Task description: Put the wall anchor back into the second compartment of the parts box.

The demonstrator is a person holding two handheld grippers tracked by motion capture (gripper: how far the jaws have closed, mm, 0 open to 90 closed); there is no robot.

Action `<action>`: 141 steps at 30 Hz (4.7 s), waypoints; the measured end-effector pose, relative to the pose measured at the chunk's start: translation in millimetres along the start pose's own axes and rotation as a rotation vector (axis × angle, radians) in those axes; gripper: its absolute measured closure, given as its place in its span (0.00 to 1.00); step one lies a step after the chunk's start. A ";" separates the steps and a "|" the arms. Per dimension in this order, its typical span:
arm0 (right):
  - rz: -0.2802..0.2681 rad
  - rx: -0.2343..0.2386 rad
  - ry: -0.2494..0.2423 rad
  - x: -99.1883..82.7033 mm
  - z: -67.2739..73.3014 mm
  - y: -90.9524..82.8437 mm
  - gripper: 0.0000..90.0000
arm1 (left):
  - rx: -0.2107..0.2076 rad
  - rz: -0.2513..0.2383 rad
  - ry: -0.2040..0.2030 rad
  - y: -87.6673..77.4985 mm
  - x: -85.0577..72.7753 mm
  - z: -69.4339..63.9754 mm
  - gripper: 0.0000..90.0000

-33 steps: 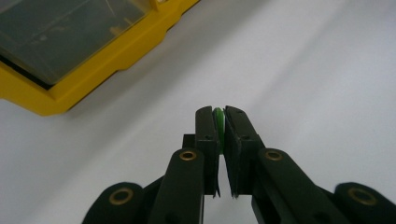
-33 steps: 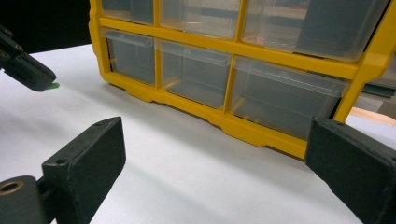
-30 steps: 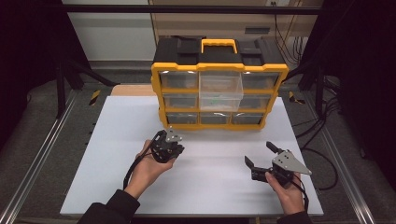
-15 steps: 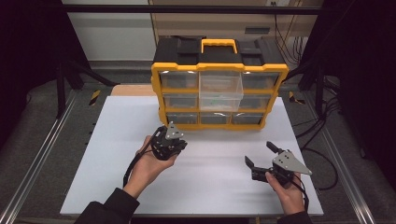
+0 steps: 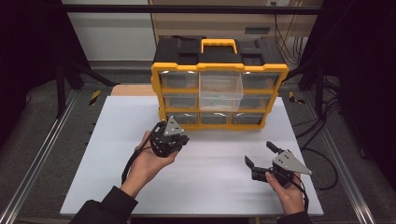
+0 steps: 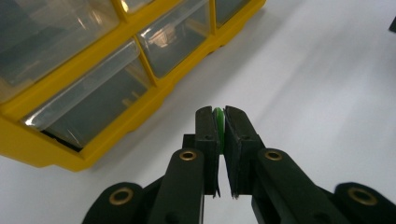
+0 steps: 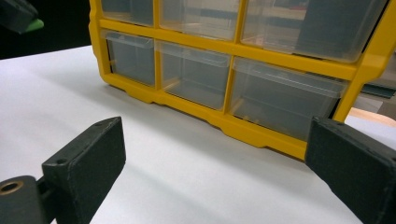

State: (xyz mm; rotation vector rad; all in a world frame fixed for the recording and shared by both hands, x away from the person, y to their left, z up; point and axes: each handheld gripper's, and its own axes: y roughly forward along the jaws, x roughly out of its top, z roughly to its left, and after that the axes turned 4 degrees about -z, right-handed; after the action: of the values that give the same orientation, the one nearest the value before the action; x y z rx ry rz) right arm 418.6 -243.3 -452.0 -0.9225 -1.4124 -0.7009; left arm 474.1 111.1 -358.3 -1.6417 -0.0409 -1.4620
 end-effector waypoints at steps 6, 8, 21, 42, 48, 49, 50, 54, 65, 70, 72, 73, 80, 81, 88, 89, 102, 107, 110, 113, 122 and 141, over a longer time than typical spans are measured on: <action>0.000 0.000 -0.001 0.0 -0.1 0.0 0.06 | -0.003 -0.023 0.002 -7.3 8.9 -1.5 0.93; 0.000 0.000 0.000 0.0 -0.1 0.0 0.06 | -0.005 -0.030 0.004 -9.7 11.6 -1.5 0.93; -0.002 0.000 -0.002 0.2 -0.3 -0.1 0.06 | 0.001 -0.084 0.005 -26.8 28.1 0.9 0.93; -0.001 0.002 -0.003 0.7 -0.7 -0.9 0.06 | 0.018 -0.157 0.033 -49.2 61.2 0.3 0.93; 0.000 0.000 -0.003 0.6 -0.7 -0.6 0.06 | 0.020 -0.185 0.028 -55.6 69.5 1.1 0.93; 0.000 0.001 -0.004 0.6 -0.8 -0.7 0.06 | 0.023 -0.188 0.030 -56.6 70.8 0.9 0.93; 0.000 0.002 -0.003 0.7 -0.7 -0.9 0.06 | 0.022 -0.190 0.030 -57.4 71.9 0.8 0.93; -0.001 0.001 -0.003 0.8 -1.1 -1.0 0.06 | 0.026 -0.197 0.033 -60.8 76.2 0.7 0.93; -0.001 0.002 -0.005 0.9 -1.0 -0.9 0.06 | 0.031 -0.234 0.030 -69.6 88.6 3.0 0.93; -0.001 0.001 -0.003 1.1 -1.2 -1.1 0.06 | 0.029 -0.238 0.031 -70.0 91.0 3.6 0.93; -0.001 0.001 -0.003 1.0 -1.3 -1.1 0.06 | 0.029 -0.240 0.029 -70.2 91.9 4.3 0.93; -0.001 0.001 -0.003 1.1 -1.3 -1.1 0.06 | 0.029 -0.243 0.027 -70.2 92.4 4.3 0.93; -0.004 0.000 -0.002 1.4 -1.4 -1.4 0.06 | 0.035 -0.244 0.034 -72.3 99.1 5.9 0.93; -0.004 0.000 -0.002 1.4 -1.4 -1.4 0.06 | 0.037 -0.245 0.039 -73.3 100.2 6.5 0.93; -0.006 0.001 0.001 1.3 -1.6 -1.2 0.06 | 0.039 -0.246 0.051 -76.5 106.3 6.0 0.93; -0.006 0.001 0.002 1.3 -1.6 -1.3 0.06 | 0.040 -0.247 0.053 -76.7 107.0 5.9 0.93; -0.003 0.001 0.003 1.4 -1.7 -1.5 0.06 | 0.042 -0.255 0.061 -79.5 113.1 4.1 0.93; -0.002 0.001 0.003 1.4 -1.8 -1.6 0.06 | 0.043 -0.259 0.064 -80.0 114.4 4.0 0.93; -0.001 0.001 0.003 1.5 -1.9 -1.6 0.06 | 0.045 -0.263 0.064 -81.3 115.8 3.3 0.93; -0.003 0.001 0.002 1.4 -1.7 -1.5 0.06 | 0.043 -0.268 0.065 -81.9 117.2 2.5 0.93; -0.012 0.001 0.000 1.6 -2.5 -1.7 0.06 | 0.042 -0.267 0.066 -81.8 118.9 1.5 0.93; -0.011 0.002 0.000 1.5 -2.4 -1.6 0.06 | 0.039 -0.323 0.031 -71.8 121.5 3.3 0.93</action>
State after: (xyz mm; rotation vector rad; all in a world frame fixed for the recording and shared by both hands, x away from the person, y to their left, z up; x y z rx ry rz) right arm 418.5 -246.0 -450.2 -0.9137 -1.4185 -0.7080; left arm 472.6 92.6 -218.3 -1.6348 -0.3285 -1.7157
